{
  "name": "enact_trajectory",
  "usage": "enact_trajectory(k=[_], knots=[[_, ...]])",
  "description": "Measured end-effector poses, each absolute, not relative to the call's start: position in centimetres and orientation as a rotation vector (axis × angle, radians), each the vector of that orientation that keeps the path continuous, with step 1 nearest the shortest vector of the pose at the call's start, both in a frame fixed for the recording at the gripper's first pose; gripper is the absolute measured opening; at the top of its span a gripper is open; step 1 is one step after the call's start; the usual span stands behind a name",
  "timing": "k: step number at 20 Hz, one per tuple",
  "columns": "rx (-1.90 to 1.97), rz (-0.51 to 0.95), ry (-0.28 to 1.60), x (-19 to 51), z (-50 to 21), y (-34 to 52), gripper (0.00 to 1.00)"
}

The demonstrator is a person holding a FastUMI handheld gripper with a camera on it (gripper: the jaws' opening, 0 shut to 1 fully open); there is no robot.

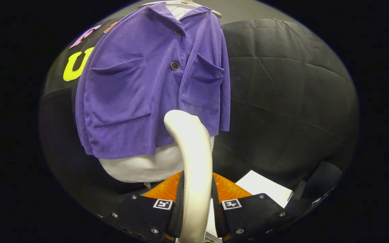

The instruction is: Iron the clothes twice with a garment steamer, once on the left side and once on the right side.

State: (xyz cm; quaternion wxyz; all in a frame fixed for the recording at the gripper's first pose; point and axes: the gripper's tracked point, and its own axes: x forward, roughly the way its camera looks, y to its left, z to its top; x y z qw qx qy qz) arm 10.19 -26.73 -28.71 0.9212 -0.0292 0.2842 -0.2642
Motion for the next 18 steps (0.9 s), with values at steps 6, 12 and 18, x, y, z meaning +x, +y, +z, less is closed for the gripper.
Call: enact_trajectory(k=[6, 12, 18], knots=[[-0.104, -0.433, 0.570, 5.9, -27.1, -22.0, 0.38], [-0.147, -0.333, 0.471, 2.4, -21.1, -17.8, 0.38], [-0.158, -0.295, 0.351, -1.1, -13.4, -15.2, 0.38]])
